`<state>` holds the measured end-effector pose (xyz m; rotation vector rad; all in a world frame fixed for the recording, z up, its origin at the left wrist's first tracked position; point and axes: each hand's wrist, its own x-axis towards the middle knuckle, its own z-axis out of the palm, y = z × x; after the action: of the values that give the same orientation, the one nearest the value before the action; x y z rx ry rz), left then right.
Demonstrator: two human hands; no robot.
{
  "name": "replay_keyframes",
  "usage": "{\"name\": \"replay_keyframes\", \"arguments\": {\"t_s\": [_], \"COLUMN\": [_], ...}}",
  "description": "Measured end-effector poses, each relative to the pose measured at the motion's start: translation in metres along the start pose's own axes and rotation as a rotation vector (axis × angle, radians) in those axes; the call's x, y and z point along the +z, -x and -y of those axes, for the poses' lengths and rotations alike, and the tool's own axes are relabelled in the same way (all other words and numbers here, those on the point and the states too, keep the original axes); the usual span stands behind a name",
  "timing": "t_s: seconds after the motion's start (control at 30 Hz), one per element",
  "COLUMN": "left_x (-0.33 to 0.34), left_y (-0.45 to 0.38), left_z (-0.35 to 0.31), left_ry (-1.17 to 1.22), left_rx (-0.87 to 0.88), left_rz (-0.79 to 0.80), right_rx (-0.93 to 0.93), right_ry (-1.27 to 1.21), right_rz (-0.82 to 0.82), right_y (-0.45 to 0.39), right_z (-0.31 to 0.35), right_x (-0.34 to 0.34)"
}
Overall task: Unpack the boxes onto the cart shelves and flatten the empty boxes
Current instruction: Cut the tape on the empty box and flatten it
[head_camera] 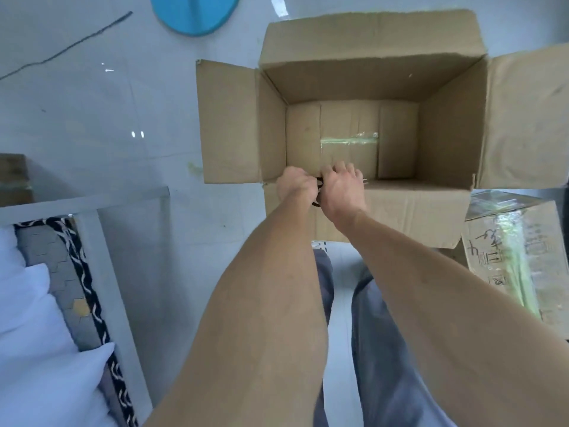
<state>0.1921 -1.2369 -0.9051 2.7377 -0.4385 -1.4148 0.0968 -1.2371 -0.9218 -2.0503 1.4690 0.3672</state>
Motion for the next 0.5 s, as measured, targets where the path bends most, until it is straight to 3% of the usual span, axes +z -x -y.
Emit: {"name": "replay_keyframes", "arguments": {"t_s": [0.1, 0.23, 0.43, 0.5], "left_x": [0.004, 0.024, 0.05, 0.056], "left_y": [-0.006, -0.008, 0.0, 0.001], "left_z": [-0.003, -0.012, -0.037, -0.045], "left_ry": [-0.033, -0.037, 0.096, 0.175], "left_rx": [-0.01, -0.004, 0.006, -0.029], "left_rz": [-0.032, -0.015, -0.007, -0.008], "right_rx": [0.035, 0.025, 0.091, 0.208], "right_ry": [-0.126, -0.155, 0.05, -0.059], "right_rz": [0.151, 0.225, -0.012, -0.158], "right_y": [-0.006, -0.005, -0.015, -0.021], "right_z": [-0.01, -0.032, -0.05, -0.052], "right_x": [-0.001, -0.002, -0.013, -0.02]}}
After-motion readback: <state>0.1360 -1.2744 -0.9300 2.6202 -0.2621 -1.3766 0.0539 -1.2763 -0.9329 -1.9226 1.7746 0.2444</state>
